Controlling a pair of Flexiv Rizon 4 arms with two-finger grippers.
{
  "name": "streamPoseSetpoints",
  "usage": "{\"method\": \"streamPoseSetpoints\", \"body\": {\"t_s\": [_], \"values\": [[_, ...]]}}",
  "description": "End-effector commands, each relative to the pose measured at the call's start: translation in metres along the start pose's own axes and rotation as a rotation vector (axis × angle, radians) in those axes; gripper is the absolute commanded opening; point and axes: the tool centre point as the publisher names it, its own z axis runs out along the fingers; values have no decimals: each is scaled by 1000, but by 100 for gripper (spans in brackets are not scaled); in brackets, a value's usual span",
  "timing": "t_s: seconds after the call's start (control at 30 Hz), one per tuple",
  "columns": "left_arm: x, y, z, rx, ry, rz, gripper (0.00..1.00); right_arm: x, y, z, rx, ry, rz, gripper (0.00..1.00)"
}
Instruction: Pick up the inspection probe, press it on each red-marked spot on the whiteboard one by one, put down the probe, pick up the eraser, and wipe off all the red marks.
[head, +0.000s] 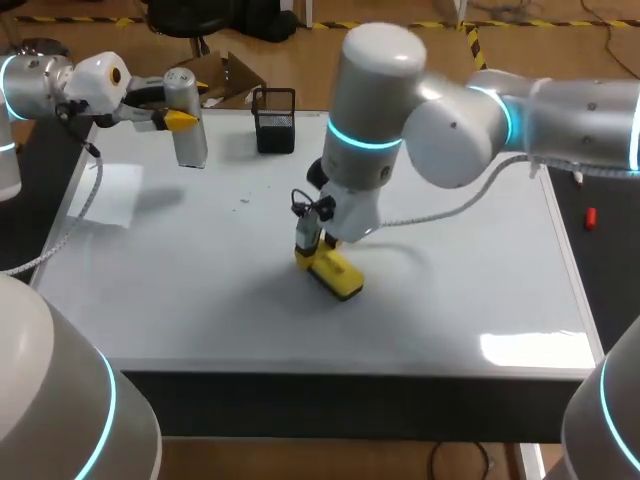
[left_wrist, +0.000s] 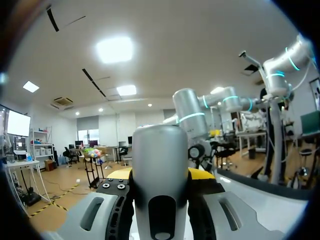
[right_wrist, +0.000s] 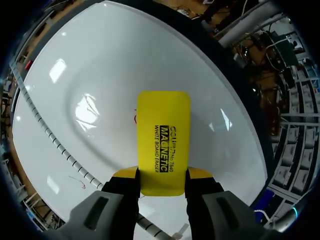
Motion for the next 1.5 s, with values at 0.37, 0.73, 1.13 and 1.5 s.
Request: {"method": "streamPoseSetpoints", "body": {"t_s": [0.37,0.73,1.13,1.5], "values": [[2,-3,1,-5,-4,1,0,-22,-4,16,-15,88,-11,0],[2,-3,1,-5,-4,1,0,-17,13,22,17,134,-9,0],[2,-3,1,-5,-4,1,0,3,35,16,43,158,39,0],[2,-3,1,-5,-4,1,0,25,62,18,41,162,99,0]]}}
